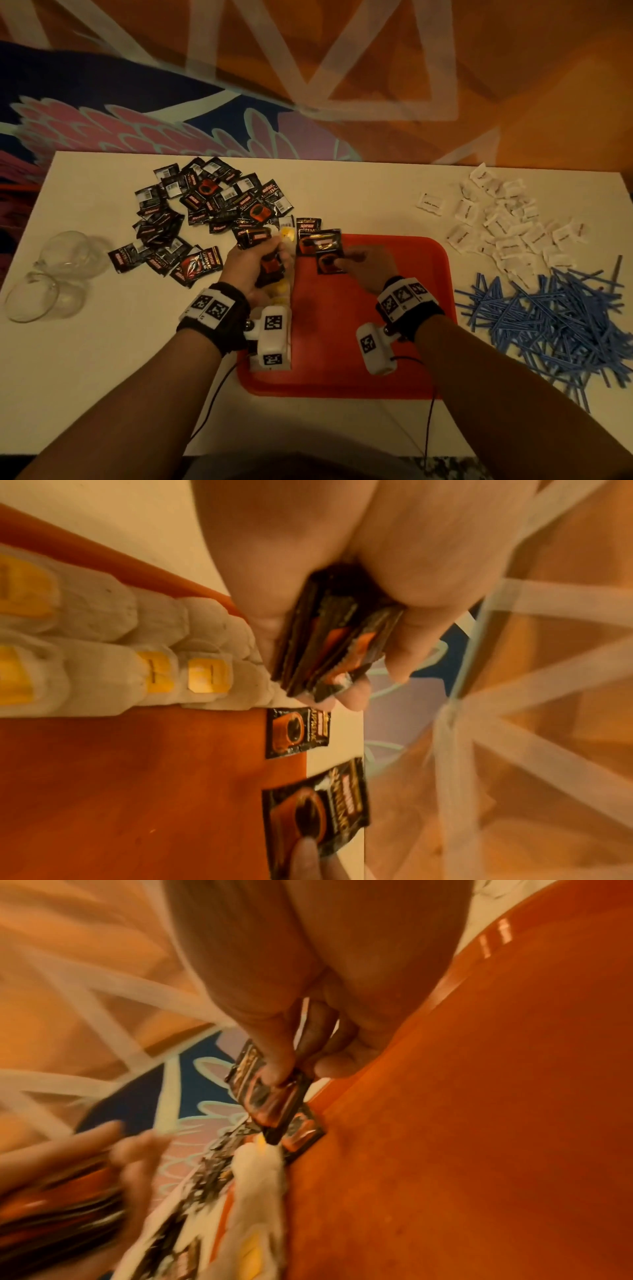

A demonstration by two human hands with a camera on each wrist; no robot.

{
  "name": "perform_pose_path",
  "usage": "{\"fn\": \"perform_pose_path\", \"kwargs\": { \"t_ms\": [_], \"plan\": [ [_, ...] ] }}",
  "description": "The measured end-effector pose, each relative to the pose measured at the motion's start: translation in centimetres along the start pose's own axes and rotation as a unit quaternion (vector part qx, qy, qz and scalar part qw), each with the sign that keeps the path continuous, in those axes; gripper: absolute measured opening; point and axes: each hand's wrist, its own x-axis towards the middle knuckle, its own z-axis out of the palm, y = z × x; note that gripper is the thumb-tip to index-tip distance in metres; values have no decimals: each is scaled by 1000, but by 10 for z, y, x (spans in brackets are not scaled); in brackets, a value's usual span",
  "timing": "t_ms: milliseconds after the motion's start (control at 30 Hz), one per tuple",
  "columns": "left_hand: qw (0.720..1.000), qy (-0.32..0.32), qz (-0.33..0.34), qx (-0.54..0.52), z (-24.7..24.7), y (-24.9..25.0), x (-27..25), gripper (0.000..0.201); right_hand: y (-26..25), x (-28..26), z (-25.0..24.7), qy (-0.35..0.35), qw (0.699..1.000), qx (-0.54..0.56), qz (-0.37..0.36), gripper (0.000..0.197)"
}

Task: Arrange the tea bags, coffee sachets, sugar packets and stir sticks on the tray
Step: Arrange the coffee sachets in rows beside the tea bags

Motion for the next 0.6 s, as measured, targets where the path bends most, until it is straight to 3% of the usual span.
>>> {"fn": "perform_pose_path", "kwargs": {
  "t_ms": [100,200,267,400,600],
  "plan": [
    [1000,-27,11,-9,-13,0,-3,16,13,22,-7,58,992,-5,108,23],
    [998,-53,0,-39,-25,-6,-6,36,14,37,-8,80,982,9,171,28],
    [996,-57,-11,-74,-33,-8,-6,42,13,43,-5,91,979,12,184,29],
    [992,-70,-42,-101,-46,-11,-5,24,10,54,2,85,980,-1,178,28],
    [985,-122,-55,-111,-56,-15,-1,28,8,61,7,76,983,-9,167,26]
  ]
}}
